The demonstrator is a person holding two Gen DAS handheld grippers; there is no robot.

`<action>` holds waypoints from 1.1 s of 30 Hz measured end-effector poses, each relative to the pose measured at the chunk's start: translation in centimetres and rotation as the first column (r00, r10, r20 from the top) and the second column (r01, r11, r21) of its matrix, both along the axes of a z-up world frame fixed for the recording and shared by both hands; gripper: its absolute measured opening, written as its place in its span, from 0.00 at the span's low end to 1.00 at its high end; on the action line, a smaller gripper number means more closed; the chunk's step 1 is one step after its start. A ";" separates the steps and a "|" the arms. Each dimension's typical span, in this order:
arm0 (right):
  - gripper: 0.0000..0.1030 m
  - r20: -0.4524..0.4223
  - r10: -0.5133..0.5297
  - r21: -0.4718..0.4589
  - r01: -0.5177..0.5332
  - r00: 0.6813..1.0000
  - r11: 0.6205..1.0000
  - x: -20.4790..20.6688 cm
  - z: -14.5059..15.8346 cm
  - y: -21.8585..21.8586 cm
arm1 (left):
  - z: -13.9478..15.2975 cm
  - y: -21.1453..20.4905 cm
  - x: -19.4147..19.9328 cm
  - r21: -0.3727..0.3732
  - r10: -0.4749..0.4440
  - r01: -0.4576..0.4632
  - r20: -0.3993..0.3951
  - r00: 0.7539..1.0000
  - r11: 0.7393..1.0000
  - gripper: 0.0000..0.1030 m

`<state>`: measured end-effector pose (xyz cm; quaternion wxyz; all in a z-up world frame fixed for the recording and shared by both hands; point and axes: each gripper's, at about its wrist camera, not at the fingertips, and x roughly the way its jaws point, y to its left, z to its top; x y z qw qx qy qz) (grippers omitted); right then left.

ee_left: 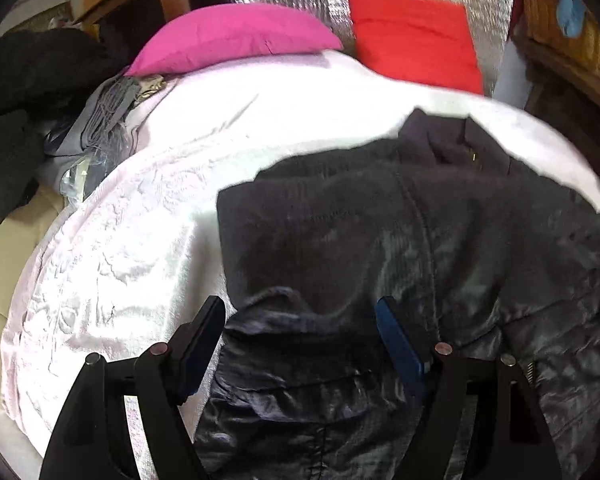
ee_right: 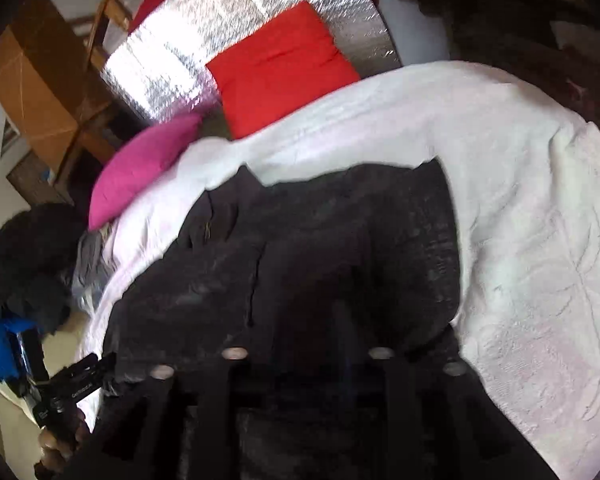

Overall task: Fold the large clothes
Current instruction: 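Lift the hem and lay it toward the collar with both grippers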

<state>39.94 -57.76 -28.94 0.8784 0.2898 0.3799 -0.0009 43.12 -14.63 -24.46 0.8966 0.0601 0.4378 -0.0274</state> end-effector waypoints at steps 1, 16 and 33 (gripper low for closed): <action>0.90 0.019 -0.013 0.019 0.013 1.000 1.000 -0.4 0.1 -0.6 | 0.3 0.4 0.0 -0.027 -0.003 0.003 0.001 1.000 1.000 0.76; 0.68 -0.007 0.012 0.251 -0.010 1.000 0.968 0.6 -3.1 -2.1 | -2.0 1.2 1.0 -0.043 0.013 -0.018 -0.107 0.994 0.999 0.76; 0.64 0.078 0.058 0.200 -0.073 0.995 0.977 -2.0 0.3 -0.5 | -2.3 0.4 0.8 -0.003 -0.002 0.002 -0.107 0.994 1.000 0.76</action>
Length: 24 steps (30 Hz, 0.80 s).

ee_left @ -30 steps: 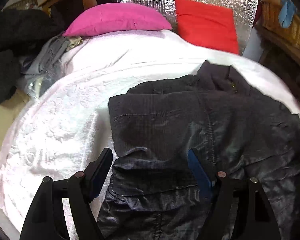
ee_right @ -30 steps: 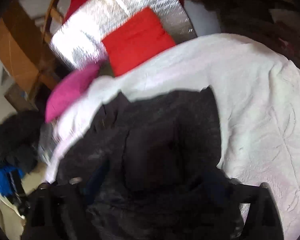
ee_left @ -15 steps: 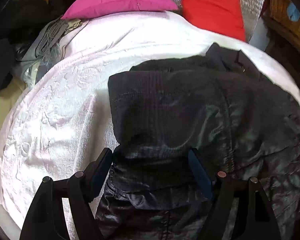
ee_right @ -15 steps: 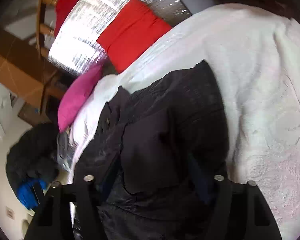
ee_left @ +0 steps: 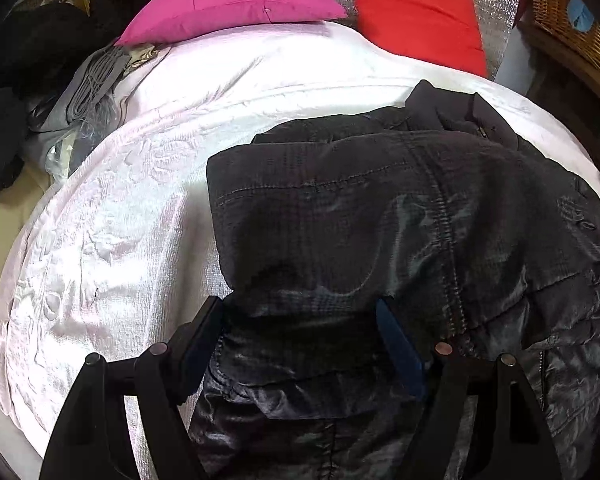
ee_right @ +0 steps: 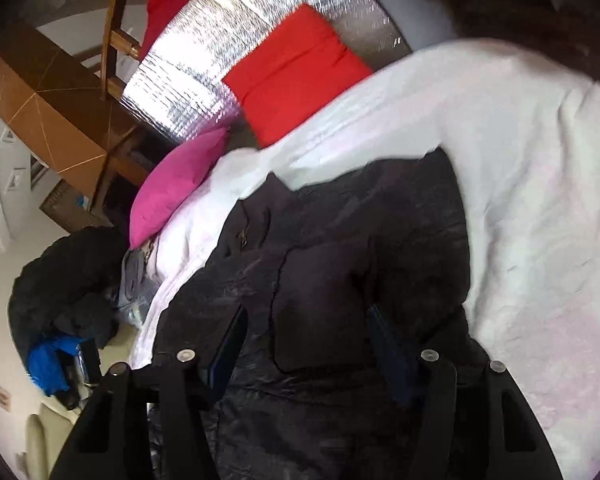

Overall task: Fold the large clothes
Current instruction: 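Lift the hem and lay it toward the collar with both grippers, then release the hem and press the folded jacket flat with both grippers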

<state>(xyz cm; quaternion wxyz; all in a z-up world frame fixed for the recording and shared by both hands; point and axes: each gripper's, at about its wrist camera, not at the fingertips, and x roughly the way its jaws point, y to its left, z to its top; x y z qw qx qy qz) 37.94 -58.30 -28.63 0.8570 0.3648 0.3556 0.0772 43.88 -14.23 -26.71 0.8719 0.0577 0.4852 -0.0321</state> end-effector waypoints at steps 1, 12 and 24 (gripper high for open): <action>0.64 0.008 0.024 0.045 -0.025 1.000 0.999 -0.3 0.0 0.1 | 0.0 0.0 0.1 -0.002 0.002 -0.002 0.000 1.000 1.000 0.76; 0.64 -0.147 0.095 0.298 -0.047 0.985 0.953 1.2 -5.1 3.2 | 1.2 -1.0 -0.2 -0.002 -0.004 0.004 0.052 0.999 1.000 0.76; 0.63 -0.056 -0.139 0.240 0.148 0.989 0.959 3.0 -4.1 2.6 | 0.5 -1.8 -0.8 0.048 -0.053 0.051 0.052 0.997 0.998 0.76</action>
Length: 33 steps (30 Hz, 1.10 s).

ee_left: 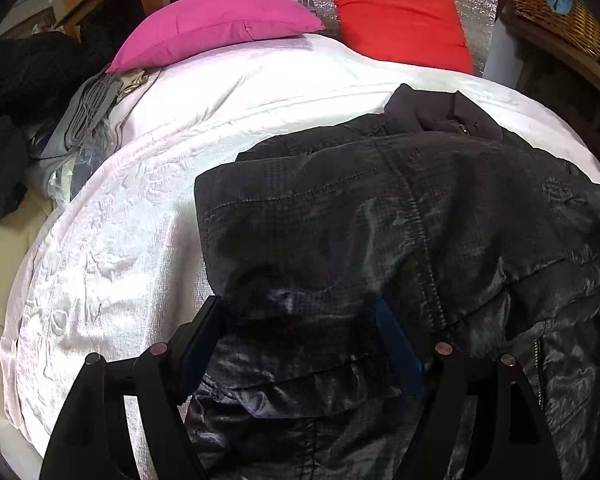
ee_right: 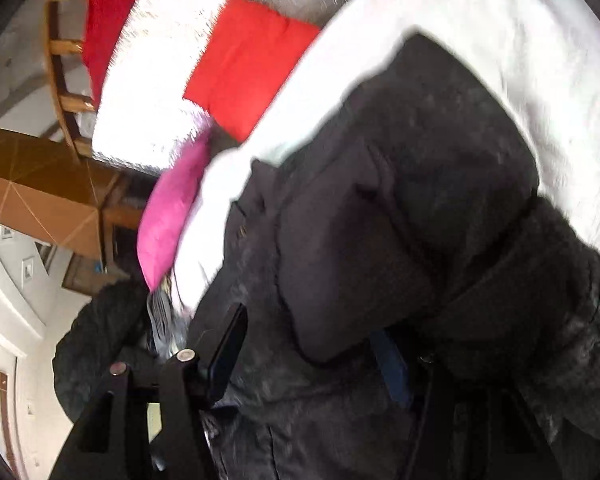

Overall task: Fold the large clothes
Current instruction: 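Release the hem and press the folded jacket flat with both grippers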

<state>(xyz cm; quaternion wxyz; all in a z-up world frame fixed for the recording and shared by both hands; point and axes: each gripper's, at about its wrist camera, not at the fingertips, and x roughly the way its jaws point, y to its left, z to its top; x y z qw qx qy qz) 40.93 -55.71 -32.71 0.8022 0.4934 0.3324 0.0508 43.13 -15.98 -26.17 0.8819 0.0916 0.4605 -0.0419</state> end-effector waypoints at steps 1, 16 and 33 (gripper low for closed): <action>0.63 0.025 0.001 -0.031 0.000 1.000 1.000 -0.2 0.8 0.1 | 0.0 0.0 -0.1 0.000 -0.002 0.002 0.000 1.000 1.000 0.76; 0.23 0.046 -0.020 -0.448 0.038 0.999 0.893 1.4 3.8 3.2 | -0.3 -0.1 0.1 0.010 -0.006 0.006 -0.005 1.000 1.000 0.76; 0.19 0.082 -0.019 -0.612 0.065 0.996 0.788 -2.3 6.4 3.4 | 0.0 -2.6 -0.7 0.022 -0.086 0.086 -0.003 0.996 0.996 0.76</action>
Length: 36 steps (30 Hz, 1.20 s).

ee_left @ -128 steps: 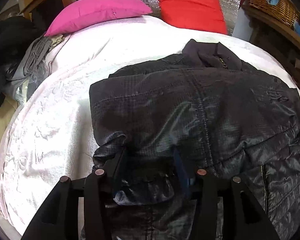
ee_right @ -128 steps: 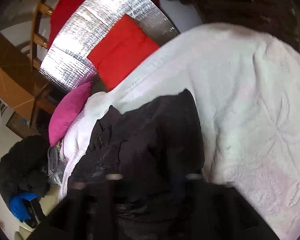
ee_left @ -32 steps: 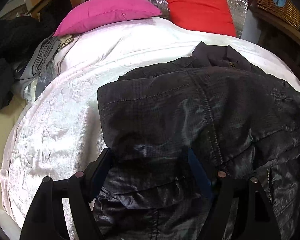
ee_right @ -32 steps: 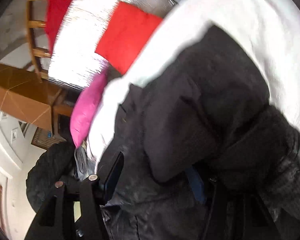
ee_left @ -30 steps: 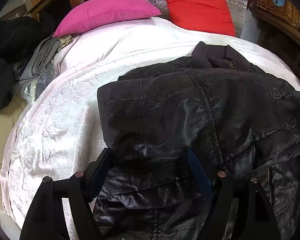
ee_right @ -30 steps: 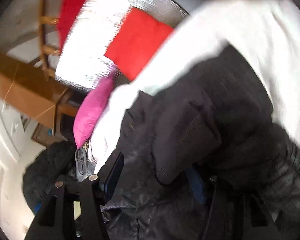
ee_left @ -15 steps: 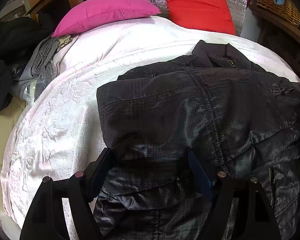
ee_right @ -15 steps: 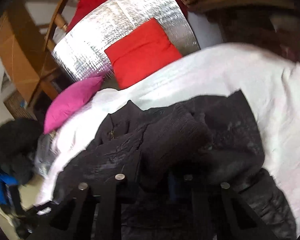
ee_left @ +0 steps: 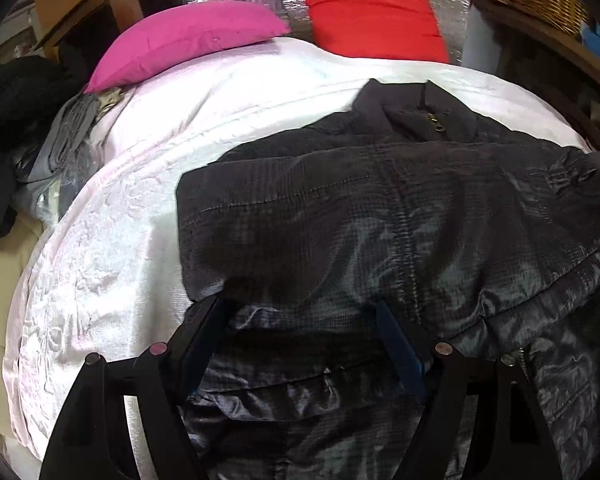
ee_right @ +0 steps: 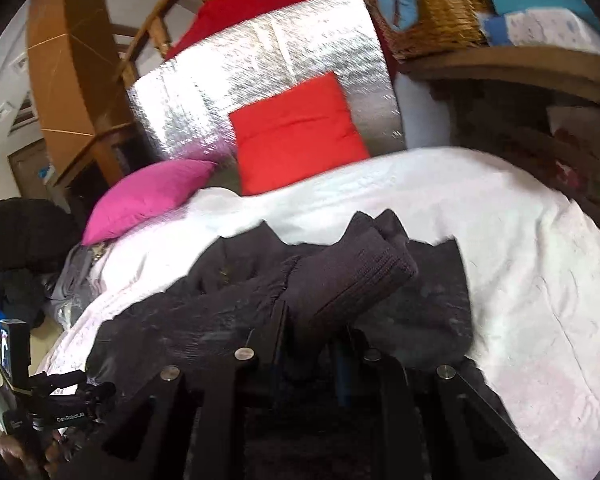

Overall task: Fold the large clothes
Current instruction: 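Release the hem and press the folded jacket flat with both grippers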

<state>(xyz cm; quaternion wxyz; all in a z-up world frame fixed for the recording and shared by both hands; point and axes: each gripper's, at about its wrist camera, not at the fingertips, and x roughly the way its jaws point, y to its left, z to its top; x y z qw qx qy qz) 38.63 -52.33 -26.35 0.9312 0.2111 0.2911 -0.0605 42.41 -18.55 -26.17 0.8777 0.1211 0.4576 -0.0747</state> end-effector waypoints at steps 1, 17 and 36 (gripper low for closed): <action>0.19 -0.029 -0.016 0.008 0.017 0.999 1.000 0.0 -0.5 -0.7 | -0.1 -0.3 -0.1 0.004 -0.014 0.014 -0.005 1.000 1.000 0.76; 0.29 -0.143 0.032 0.357 0.022 0.989 0.934 -0.6 -2.8 -9.5 | -1.3 -2.1 -0.9 0.094 -0.067 0.064 0.022 0.998 0.994 0.77; 0.56 -0.198 -0.027 0.145 0.056 0.980 0.988 2.4 -4.6 -6.7 | -1.4 -2.5 -1.3 0.112 -0.077 0.073 0.035 0.996 0.991 0.77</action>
